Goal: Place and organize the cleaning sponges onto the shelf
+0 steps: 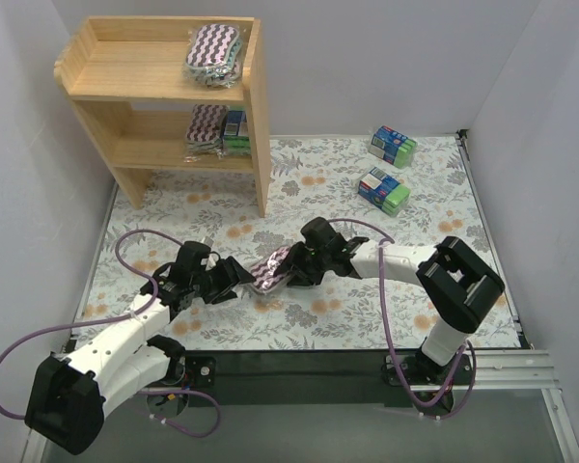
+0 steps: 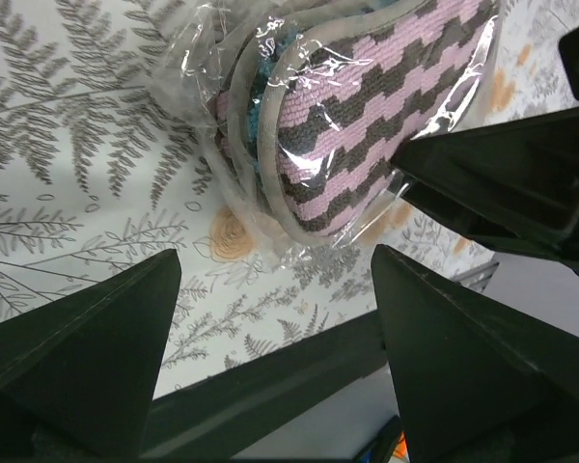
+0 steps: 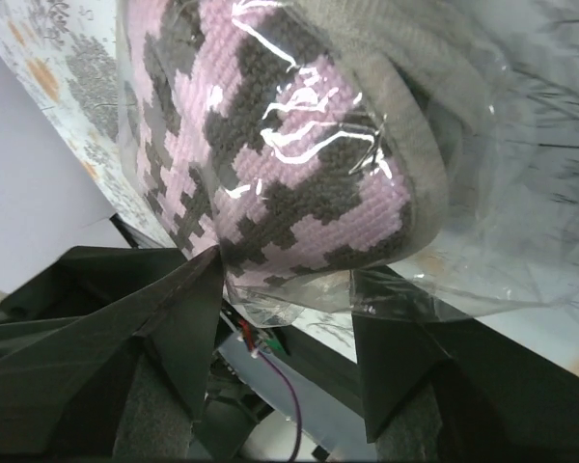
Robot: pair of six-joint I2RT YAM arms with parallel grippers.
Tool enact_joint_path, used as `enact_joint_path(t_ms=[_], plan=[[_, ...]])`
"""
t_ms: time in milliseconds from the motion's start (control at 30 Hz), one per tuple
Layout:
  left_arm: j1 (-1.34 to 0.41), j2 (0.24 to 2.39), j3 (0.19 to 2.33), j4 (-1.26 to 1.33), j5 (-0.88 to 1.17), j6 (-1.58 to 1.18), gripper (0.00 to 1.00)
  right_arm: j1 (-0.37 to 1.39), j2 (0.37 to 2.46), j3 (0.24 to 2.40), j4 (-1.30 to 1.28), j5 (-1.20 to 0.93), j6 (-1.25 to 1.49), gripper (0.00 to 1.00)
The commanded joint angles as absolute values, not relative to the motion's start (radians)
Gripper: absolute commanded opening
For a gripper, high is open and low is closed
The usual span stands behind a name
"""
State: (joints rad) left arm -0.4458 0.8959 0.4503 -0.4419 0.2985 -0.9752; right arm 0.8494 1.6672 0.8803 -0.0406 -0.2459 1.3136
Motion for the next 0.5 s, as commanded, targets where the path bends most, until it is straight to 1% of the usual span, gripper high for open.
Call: enact_joint_path(t_ms=[0, 133, 433, 467], plan=[[-0.456, 0.894, 0.420, -0.405, 0.187, -1.031, 0.74, 0.884, 1.713, 0.974, 0.018, -0.244, 1.377, 0.48], [-0.457, 0.928, 0.426, -0.410, 0.143, -1.023, 0.73, 0.903, 1.729, 0.997, 0.023, -0.238, 1.397, 0.48], [-0.457, 0.946, 0.443, -0.400, 0.032, -1.075, 0.66, 0.919, 1.747, 0.994, 0.048, -0.273, 1.401, 0.48], [-0.457, 0.954, 0.445, -0.390, 0.031, -1.075, 0.63, 0.920, 1.749, 0.993, 0.051, -0.276, 1.401, 0.47]])
